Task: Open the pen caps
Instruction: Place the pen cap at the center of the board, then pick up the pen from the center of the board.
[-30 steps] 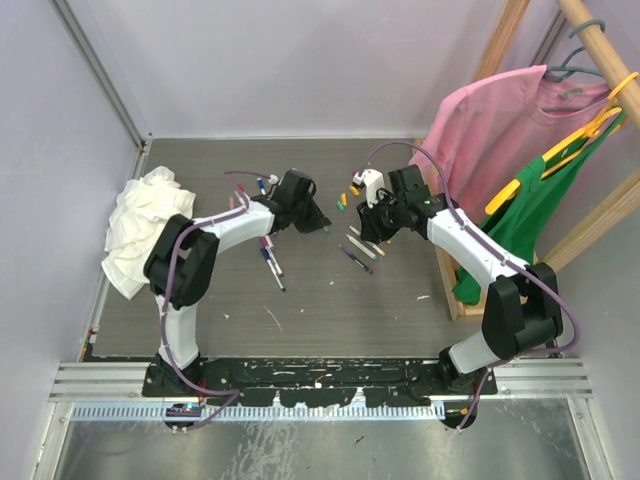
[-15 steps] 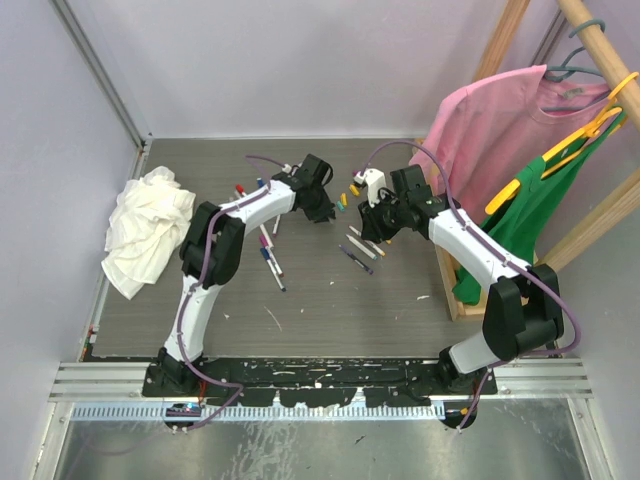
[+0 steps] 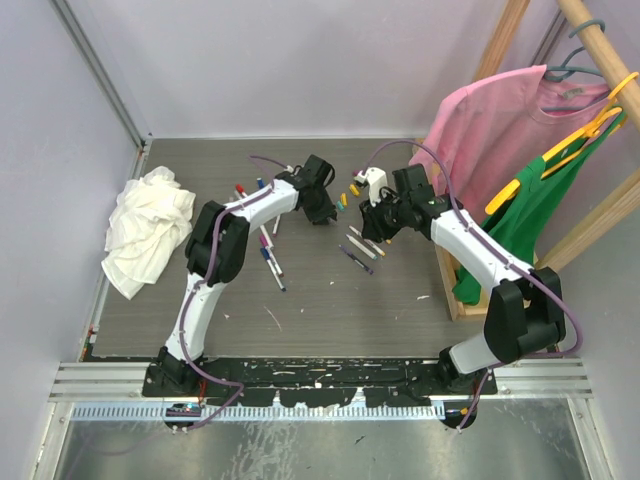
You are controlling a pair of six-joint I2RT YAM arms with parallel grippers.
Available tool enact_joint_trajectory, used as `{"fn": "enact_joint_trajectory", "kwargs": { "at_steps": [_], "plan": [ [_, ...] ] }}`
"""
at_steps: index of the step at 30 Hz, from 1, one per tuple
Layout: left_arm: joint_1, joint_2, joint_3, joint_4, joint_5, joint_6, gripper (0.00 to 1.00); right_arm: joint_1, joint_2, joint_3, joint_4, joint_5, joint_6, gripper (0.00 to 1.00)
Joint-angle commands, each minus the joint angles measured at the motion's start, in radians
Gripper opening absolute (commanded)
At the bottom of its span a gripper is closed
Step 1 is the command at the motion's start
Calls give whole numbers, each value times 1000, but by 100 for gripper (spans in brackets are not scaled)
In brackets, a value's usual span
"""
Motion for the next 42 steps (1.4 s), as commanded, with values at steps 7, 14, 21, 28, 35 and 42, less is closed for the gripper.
{"fn": "enact_joint_trajectory", "kwargs": {
  "at_steps": [7,14,21,28,35,42],
  "plan": [
    [6,-135,-22,44,27,76,37,-7,-57,-4,40,-36,-10,32],
    [3,-368,-196,153,68,163,40,-9,-70,-11,45,-66,-16,32],
    [0,-756,-667,404,25,261,43,-9,-110,-30,59,-128,-36,32],
    [5,-1166,-1164,802,28,298,74,-9,-160,-61,96,-180,-41,32],
    [8,-1410,-1441,1052,82,307,98,-11,-190,-76,119,-200,-42,32],
    [8,-1500,-1595,1054,28,218,98,-12,-187,-78,118,-210,-47,32]
  ]
}}
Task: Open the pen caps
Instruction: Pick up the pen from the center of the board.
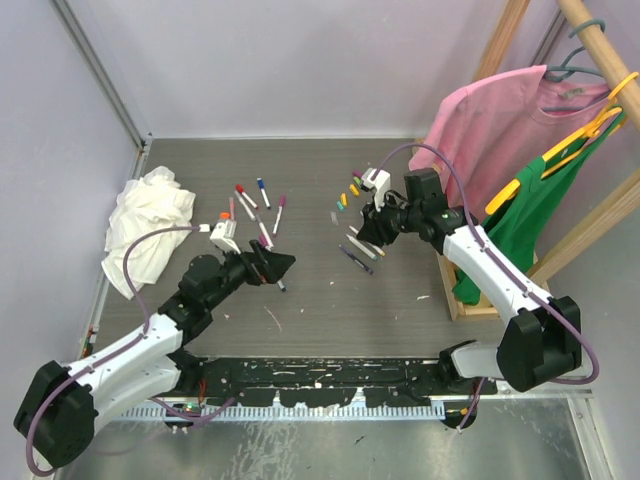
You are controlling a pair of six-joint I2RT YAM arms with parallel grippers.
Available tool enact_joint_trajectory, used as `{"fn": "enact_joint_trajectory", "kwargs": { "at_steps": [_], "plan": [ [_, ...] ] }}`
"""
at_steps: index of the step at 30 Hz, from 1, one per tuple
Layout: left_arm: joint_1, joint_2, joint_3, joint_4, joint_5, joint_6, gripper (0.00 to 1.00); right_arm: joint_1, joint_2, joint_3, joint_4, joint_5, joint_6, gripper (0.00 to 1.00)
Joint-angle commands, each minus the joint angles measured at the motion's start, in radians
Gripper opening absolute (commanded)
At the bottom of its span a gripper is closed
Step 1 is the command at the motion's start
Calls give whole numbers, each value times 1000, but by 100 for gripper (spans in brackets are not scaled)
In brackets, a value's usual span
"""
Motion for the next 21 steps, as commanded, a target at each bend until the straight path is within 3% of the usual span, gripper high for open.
{"fn": "enact_joint_trajectory", "kwargs": {
  "at_steps": [1,10,21],
  "plan": [
    [4,-49,-55,82,-54,-53,98,-6,-31,1,45,-29,-10,32],
    [4,-100,-114,30,-141,-143,98,-5,-25,-1,45,-28,-15,32],
    [4,42,-54,-56,-156,-218,98,-5,-22,0,44,-27,-16,32]
  ]
}}
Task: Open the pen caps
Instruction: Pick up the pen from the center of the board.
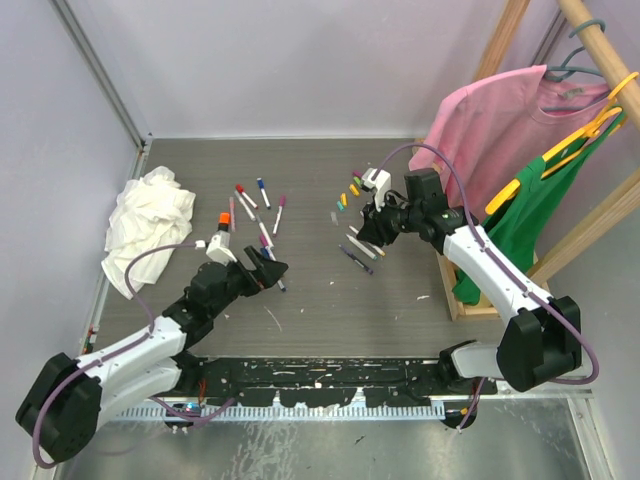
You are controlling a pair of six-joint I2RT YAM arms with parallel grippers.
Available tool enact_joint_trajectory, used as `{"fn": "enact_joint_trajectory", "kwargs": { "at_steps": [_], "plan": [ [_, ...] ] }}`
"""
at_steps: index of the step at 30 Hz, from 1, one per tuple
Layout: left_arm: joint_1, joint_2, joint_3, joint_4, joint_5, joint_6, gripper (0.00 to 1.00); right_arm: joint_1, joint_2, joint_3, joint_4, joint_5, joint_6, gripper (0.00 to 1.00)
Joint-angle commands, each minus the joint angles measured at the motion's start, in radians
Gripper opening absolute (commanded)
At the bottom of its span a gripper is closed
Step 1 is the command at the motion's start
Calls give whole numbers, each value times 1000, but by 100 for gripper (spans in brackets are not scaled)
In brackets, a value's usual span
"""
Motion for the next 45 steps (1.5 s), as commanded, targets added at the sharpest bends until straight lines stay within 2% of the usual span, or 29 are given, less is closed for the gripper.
{"fn": "enact_joint_trajectory", "kwargs": {
  "at_steps": [1,12,19,28,29,32,38,41,45],
  "plan": [
    [3,47,63,-32,-34,-41,98,-1,-22,2,40,-18,-16,32],
    [2,171,175,-201,-78,-85,99,-1,-21,4,37,-18,-21,32],
    [-1,228,235,-267,-70,-58,89,-2,-21,4,36,-19,-22,32],
    [-41,274,334,-463,-184,-74,88,-2,-20,4,34,-20,-23,32],
    [-48,280,343,-469,-192,-71,83,-2,-20,3,34,-20,-23,32],
    [-66,304,371,-492,-217,-74,76,-1,-20,4,34,-20,-23,32],
    [-87,392,482,-619,-335,-98,68,-2,-20,3,34,-21,-23,32],
    [-87,487,548,-677,-396,-97,65,-2,-23,4,32,-22,-22,32],
    [-86,580,631,-728,-423,-78,59,-5,-24,4,33,-23,-22,32]
  ]
}}
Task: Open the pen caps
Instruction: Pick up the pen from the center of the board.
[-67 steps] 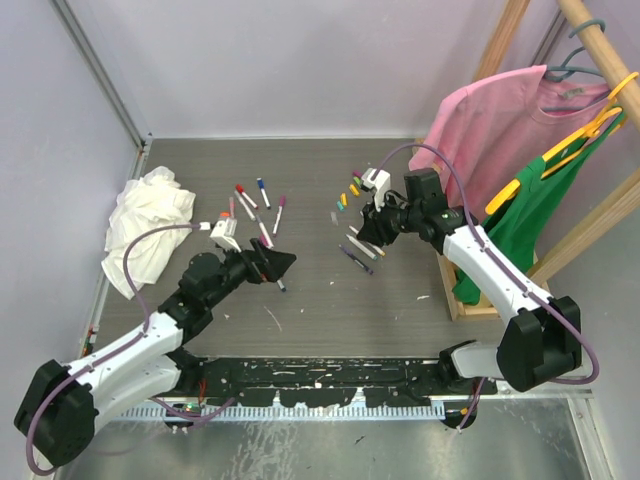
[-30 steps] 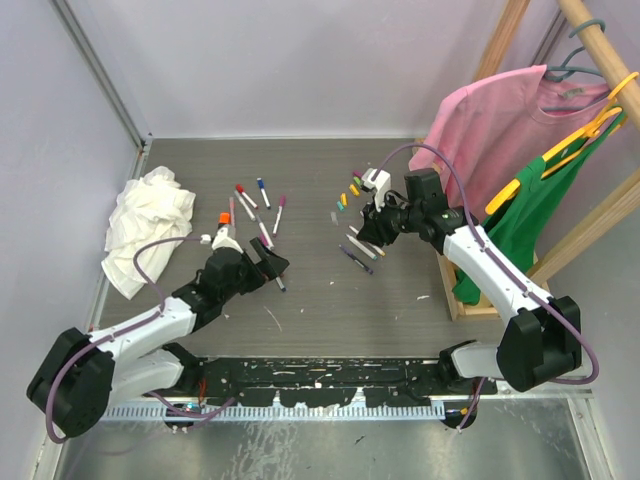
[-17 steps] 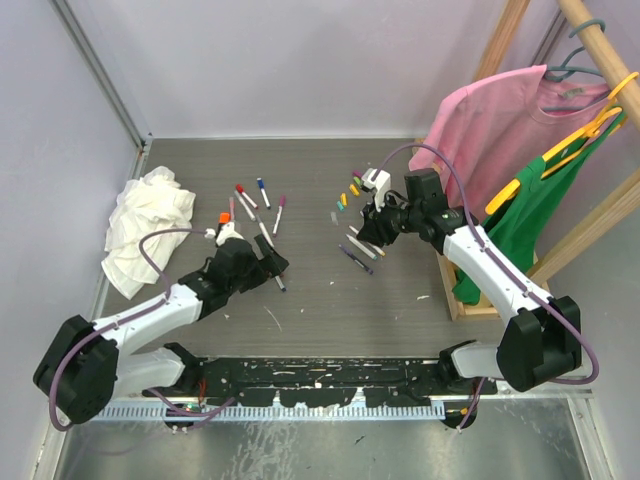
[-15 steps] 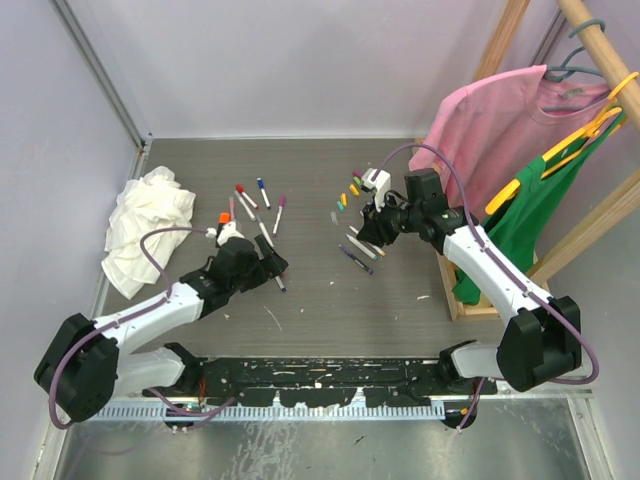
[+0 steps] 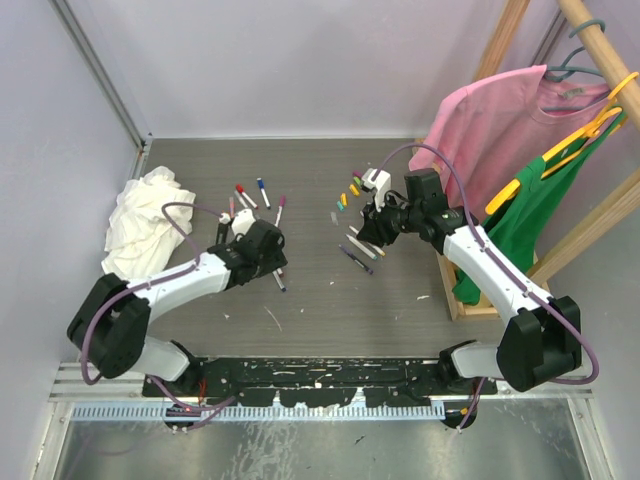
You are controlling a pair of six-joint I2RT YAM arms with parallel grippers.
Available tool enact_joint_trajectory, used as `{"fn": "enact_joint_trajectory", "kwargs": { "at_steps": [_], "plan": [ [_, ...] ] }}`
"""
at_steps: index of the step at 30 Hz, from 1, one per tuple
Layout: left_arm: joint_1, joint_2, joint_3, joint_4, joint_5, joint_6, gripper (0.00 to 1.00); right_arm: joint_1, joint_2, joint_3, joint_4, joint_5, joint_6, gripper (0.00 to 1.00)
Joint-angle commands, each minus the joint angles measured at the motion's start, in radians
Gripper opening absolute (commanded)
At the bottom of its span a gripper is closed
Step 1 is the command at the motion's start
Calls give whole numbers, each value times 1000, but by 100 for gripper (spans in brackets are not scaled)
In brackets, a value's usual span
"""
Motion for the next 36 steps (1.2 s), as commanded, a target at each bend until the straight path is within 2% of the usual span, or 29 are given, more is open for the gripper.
{"fn": "enact_joint_trajectory", "kwargs": {
  "at_steps": [1,12,24,36],
  "plan": [
    [-3,79,99,-83,-91,11,56,-4,-25,5,32,-23,-15,32],
    [-3,220,188,-105,-85,32,38,-5,-24,3,31,-27,-18,32],
    [-2,227,168,-98,-88,37,19,-6,-21,4,31,-28,-19,32],
    [-1,239,152,-96,-88,40,16,-6,-20,4,31,-28,-18,32]
  ]
}}
